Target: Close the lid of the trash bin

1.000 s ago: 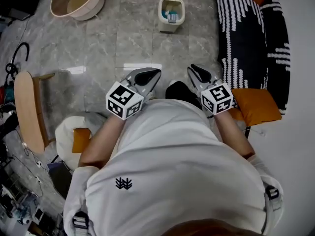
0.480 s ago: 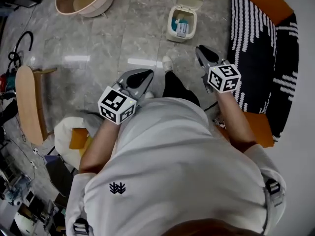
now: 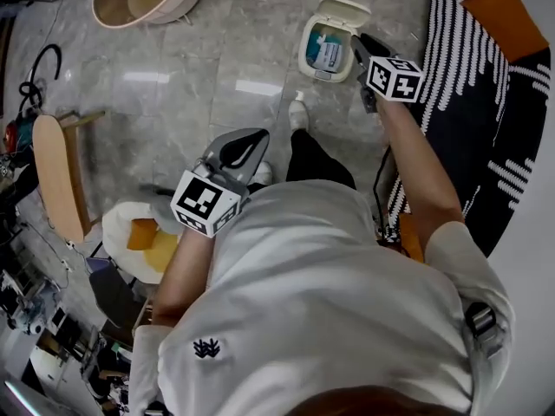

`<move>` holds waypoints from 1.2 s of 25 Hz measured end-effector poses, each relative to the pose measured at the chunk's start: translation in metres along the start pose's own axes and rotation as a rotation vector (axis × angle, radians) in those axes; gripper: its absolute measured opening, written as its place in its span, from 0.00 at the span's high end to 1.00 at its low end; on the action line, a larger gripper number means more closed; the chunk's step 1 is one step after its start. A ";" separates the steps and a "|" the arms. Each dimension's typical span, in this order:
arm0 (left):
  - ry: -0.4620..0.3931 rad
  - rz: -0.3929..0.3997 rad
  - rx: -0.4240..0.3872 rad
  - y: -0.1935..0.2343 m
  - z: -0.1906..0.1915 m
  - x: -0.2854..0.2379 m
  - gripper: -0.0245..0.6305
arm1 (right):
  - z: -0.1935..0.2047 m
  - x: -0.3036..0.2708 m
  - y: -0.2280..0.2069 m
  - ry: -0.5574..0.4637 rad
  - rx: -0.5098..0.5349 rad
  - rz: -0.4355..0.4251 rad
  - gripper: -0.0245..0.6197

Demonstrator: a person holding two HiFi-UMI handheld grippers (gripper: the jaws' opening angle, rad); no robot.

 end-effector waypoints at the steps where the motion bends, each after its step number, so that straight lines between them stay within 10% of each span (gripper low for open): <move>1: 0.000 -0.011 0.013 0.004 -0.002 -0.004 0.88 | -0.003 -0.018 -0.007 0.010 -0.010 0.007 0.85; 30: 0.046 -0.141 0.184 0.065 0.006 -0.028 0.88 | 0.000 -0.277 -0.087 0.303 -0.131 0.168 0.82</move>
Point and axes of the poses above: the fingertips, and each gripper's own axes: x backward along the fingers, y to its left, z out of its underside, the point moved 8 cm from there along x, backward along the fingers, and after that the axes turned 15 degrees about z, right-handed, at the moved point
